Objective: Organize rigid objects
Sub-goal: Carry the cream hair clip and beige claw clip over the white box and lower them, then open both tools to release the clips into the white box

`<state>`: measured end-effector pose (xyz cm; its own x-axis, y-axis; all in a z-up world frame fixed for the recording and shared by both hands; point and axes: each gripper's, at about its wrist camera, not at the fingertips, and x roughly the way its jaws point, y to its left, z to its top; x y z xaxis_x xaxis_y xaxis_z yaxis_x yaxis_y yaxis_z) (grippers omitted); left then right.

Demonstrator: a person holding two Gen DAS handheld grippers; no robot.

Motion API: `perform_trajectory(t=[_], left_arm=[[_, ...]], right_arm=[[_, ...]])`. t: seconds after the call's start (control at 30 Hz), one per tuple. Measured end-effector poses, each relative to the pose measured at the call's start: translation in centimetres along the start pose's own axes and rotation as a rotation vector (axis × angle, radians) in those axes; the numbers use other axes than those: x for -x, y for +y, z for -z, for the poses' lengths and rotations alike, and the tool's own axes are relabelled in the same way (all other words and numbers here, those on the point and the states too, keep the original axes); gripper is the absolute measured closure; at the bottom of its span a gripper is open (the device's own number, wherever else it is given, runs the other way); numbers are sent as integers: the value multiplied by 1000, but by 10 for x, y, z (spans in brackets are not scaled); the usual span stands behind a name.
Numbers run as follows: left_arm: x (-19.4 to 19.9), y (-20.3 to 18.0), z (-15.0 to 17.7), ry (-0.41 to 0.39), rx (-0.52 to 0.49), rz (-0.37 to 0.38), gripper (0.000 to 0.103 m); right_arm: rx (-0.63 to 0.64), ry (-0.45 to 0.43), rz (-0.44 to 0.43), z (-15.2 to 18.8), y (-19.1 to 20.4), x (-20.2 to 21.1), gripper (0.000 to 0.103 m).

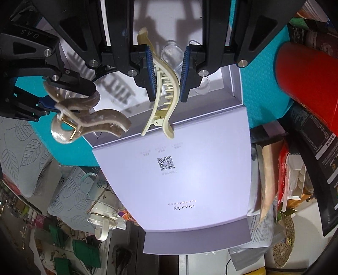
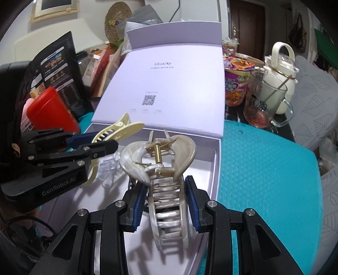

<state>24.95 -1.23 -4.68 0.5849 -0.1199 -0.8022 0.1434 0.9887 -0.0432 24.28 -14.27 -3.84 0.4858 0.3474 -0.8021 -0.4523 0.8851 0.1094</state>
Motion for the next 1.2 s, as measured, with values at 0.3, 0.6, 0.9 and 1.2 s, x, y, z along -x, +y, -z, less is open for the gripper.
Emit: perform_trajectory(t=[0.3, 0.6, 0.9, 1.2], left_arm=[[-3, -5, 1, 13, -14, -19, 81], [-9, -2, -3, 64, 21, 24, 79], [5, -1, -6, 26, 26, 6, 59], [23, 3, -7, -21, 36, -1, 55]], right_arm=[[-9, 12, 14, 1, -2, -3, 66], [-15, 29, 20, 1, -1, -4, 65], [-4, 23, 50, 0, 2, 1, 55], [-1, 14, 79, 1, 3, 5, 52]])
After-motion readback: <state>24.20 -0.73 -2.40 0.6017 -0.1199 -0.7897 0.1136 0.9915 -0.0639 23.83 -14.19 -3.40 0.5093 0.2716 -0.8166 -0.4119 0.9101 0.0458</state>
